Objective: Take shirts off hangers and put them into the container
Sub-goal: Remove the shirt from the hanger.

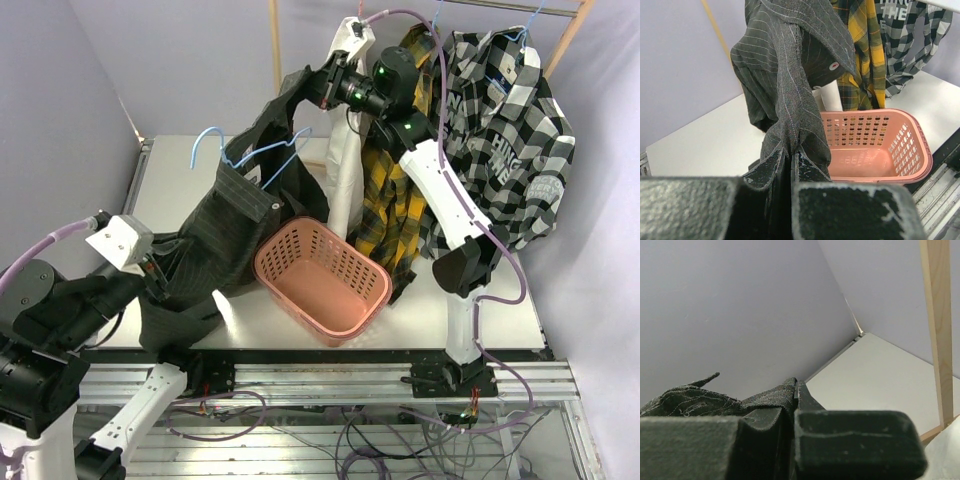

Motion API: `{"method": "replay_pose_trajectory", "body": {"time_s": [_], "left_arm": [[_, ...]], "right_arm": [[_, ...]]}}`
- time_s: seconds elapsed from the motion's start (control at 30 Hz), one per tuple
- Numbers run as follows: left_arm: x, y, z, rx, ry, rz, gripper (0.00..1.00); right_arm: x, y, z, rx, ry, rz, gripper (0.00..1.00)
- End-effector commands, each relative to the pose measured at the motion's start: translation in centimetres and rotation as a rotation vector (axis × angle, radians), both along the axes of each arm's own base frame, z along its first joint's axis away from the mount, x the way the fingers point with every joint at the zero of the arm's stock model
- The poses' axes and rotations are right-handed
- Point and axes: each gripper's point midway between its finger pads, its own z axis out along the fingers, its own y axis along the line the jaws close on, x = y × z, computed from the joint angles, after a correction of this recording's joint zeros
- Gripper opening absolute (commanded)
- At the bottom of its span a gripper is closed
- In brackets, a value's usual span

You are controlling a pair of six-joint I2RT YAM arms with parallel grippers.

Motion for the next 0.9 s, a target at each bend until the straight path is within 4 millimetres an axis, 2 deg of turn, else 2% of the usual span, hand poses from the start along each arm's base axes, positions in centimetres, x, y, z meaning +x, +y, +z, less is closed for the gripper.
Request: {"method": "replay_pose_trajectory", "body": {"time_s": [0.0, 0.1, 0.13, 0.17, 0.2, 0.23, 0.27, 0.3, 0.47, 0.57, 0.63, 0.7, 0.77, 0.87], "left_arm": [[-1.1, -0.6, 1.8, -0.036, -0.057, -0.048, 0.07], [-0.4, -0.2, 1.8, -0.038, -0.056, -0.016, 0.07], [-0.1, 0.0, 1.6, -0.035, -0.051, 0.006, 0.07], [0.3, 0.5, 1.5, -0.035, -0.046, 0.035, 0.07], [0.8, 0.8, 1.3, -0.031, -0.038, 0.065, 0.07], [1.1, 1.3, 1.1, -0.028, -0.035, 0.097, 0.07], [1.6, 1.8, 0.9, -0.028, -0.035, 0.132, 0.07], [2.1, 2.6, 0.9, -0.032, -0.040, 0.184, 0.07], [4.2, 5.8, 1.1, -0.071, -0.058, 0.399, 0.07], [5.0, 6.1, 2.1, -0.082, -0.101, 0.428, 0.07], [5.2, 5.4, 2.5, -0.068, -0.109, 0.388, 0.07], [4.9, 3.4, 2.5, -0.035, -0.114, 0.270, 0.07], [4.4, 1.4, 2.1, -0.006, -0.112, 0.153, 0.07], [3.8, -0.3, 1.2, 0.017, -0.090, 0.043, 0.07]], "right_arm": [[1.0, -0.9, 0.5, 0.046, 0.001, 0.027, 0.00], [0.2, -0.8, 0.1, 0.019, -0.001, 0.062, 0.00], [-0.1, -0.9, 0.2, 0.004, -0.011, 0.066, 0.04], [-0.5, -1.2, 0.4, -0.012, -0.024, 0.063, 0.22], [-1.0, -1.6, 0.9, -0.026, -0.042, 0.054, 0.49], [-1.3, -2.1, 1.3, -0.040, -0.056, 0.039, 0.68], [-2.0, -2.8, 2.2, -0.052, -0.080, 0.018, 0.80], [-2.6, -3.5, 2.7, -0.068, -0.098, -0.005, 0.84], [-5.3, -6.9, 4.5, -0.128, -0.172, -0.104, 0.83], [-7.2, -8.0, 4.6, -0.165, -0.217, -0.112, 0.77], [-9.0, -8.4, 5.1, -0.178, -0.274, -0.070, 0.70], [-11.3, -8.1, 5.6, -0.196, -0.334, 0.023, 0.64], [-13.4, -7.7, 5.6, -0.216, -0.381, 0.131, 0.63], [-16.0, -7.5, 5.0, -0.228, -0.419, 0.248, 0.63]]}}
